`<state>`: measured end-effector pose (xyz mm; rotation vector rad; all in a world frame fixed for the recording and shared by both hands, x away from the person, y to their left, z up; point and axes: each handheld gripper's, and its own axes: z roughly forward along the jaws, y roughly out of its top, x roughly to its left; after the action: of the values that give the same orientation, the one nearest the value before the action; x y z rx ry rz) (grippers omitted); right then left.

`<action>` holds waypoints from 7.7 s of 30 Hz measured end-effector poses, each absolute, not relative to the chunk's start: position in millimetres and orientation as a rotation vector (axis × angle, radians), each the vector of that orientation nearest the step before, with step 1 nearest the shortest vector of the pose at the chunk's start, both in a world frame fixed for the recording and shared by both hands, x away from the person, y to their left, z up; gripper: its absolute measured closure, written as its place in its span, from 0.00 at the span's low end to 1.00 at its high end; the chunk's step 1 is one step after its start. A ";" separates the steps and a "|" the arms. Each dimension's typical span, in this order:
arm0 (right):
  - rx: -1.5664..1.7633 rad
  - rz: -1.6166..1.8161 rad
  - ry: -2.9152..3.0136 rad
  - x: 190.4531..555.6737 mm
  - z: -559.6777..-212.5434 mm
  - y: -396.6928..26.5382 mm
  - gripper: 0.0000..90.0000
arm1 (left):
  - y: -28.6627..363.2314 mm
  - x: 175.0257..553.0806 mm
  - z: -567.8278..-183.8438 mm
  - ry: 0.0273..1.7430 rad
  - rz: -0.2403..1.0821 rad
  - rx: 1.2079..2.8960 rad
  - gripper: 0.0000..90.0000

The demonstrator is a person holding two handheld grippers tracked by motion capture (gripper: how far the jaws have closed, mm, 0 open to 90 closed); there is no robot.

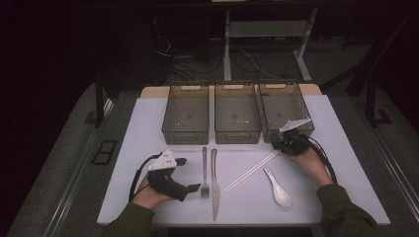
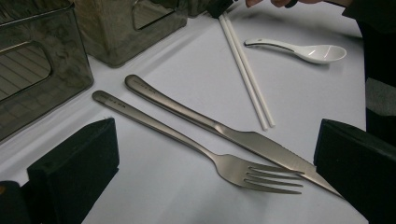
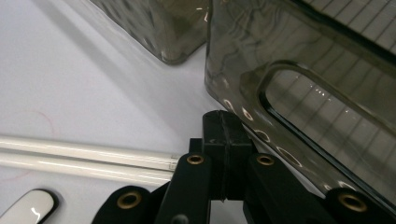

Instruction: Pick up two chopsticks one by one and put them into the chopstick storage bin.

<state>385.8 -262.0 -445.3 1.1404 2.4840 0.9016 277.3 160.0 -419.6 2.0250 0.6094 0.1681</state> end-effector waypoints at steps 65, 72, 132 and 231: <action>1.096 0.828 2.621 317.1 -437.4 -299.8 1.00 | 157.2 274.9 -418.8 0.581 0.159 2.041 0.00; 1.081 0.837 2.636 310.0 -436.5 -299.8 1.00 | 157.2 275.1 -418.7 0.574 0.161 2.045 0.00; 0.891 1.024 2.739 341.3 -434.9 -238.5 0.90 | 155.0 275.2 -421.1 0.574 0.143 2.045 0.00; 0.765 1.381 2.588 322.5 -384.9 -281.7 0.94 | 169.7 270.4 -422.5 0.561 0.201 2.003 0.00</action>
<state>322.5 -281.7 -384.9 0.7655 2.5880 1.3805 270.4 169.7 -422.5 2.0026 0.5615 0.2013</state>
